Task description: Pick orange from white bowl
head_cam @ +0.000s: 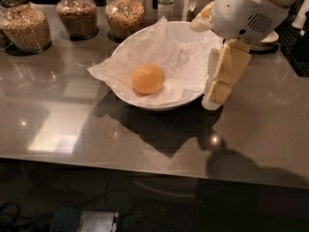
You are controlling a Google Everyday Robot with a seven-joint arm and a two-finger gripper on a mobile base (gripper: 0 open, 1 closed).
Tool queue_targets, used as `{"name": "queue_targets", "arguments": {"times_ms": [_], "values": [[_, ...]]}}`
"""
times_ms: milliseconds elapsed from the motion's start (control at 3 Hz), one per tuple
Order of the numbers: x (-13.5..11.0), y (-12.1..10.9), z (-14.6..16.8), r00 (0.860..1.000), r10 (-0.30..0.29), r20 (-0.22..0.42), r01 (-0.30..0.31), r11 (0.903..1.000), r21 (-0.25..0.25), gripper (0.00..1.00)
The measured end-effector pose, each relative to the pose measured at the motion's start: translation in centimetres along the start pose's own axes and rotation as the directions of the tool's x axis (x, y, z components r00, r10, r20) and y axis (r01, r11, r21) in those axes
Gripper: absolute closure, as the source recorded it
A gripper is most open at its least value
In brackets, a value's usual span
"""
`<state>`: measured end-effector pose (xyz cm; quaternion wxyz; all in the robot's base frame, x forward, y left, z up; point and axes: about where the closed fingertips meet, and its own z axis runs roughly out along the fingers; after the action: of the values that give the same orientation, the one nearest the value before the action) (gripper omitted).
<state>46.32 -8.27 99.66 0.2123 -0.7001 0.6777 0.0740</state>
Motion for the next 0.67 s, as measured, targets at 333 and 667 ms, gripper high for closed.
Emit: {"name": "queue_targets", "arguments": {"times_ms": [333,667], "values": [[-3.3,-2.7,2.4,0.997,0.019,0.069,-0.015,0.9984,-0.054,0.0],[-5.3,-5.7,5.1,0.993,0.077,0.093,-0.07,0.9946,-0.076,0.0]]}}
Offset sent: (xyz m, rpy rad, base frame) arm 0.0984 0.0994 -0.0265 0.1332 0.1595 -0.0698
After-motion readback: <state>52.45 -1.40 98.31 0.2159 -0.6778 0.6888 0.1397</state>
